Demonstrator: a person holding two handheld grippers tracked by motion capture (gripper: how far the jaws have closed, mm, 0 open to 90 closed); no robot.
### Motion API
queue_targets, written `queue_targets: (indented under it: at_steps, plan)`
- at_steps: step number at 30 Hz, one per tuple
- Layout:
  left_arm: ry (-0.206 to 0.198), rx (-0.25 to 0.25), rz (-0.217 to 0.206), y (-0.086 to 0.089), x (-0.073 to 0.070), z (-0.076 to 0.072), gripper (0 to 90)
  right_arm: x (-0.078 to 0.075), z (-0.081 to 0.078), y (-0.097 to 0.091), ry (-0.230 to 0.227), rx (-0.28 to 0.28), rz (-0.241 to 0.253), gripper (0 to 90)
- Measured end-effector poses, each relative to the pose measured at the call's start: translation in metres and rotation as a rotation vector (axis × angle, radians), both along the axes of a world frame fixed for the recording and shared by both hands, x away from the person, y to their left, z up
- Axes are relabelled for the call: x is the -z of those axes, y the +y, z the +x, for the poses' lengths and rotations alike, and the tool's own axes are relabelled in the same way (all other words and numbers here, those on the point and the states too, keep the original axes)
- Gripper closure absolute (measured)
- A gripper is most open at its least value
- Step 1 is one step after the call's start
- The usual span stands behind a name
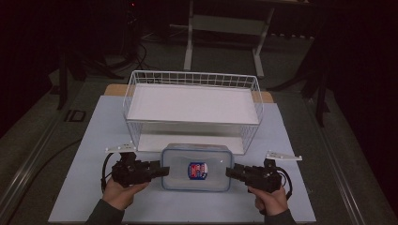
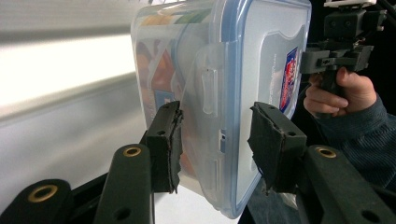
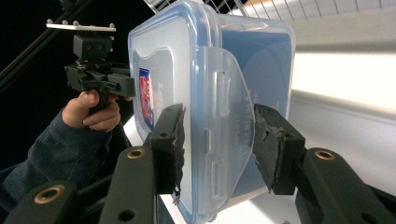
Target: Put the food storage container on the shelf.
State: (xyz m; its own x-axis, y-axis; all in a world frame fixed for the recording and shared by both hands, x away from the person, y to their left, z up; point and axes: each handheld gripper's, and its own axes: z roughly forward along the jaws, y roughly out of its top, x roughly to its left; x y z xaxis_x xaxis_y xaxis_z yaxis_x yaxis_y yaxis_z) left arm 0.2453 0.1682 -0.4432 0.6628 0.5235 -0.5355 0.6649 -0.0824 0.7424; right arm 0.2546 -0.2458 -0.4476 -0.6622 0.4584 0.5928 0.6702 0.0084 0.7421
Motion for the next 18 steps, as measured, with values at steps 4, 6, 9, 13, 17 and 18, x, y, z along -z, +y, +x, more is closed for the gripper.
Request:
queue_targets:
  at_steps: [4, 6, 9, 13, 17, 18]
  plan:
    - [-0.037, 0.000, 0.003, -0.002, -0.016, -0.002, 53.9, -0.014, -0.002, -0.002, -0.036, 0.004, 0.004, 55.1]
    - [-0.057, -0.001, 0.008, -0.003, -0.023, -0.003, 53.9, -0.021, -0.002, -0.003, -0.049, 0.004, 0.004, 55.0]
    - [-0.072, -0.003, 0.003, -0.004, -0.031, -0.003, 53.9, -0.031, -0.003, -0.004, -0.072, 0.007, 0.003, 54.9]
    - [-0.092, -0.001, -0.003, -0.005, -0.041, -0.002, 53.9, -0.044, -0.002, -0.005, -0.089, 0.008, -0.002, 54.9]
    - [-0.109, -0.004, -0.015, -0.006, -0.049, 0.000, 53.9, -0.056, -0.002, -0.005, -0.114, 0.018, -0.005, 54.9]
    - [-0.112, -0.005, -0.018, -0.006, -0.051, 0.000, 53.9, -0.059, -0.002, -0.005, -0.119, 0.020, -0.005, 54.9]
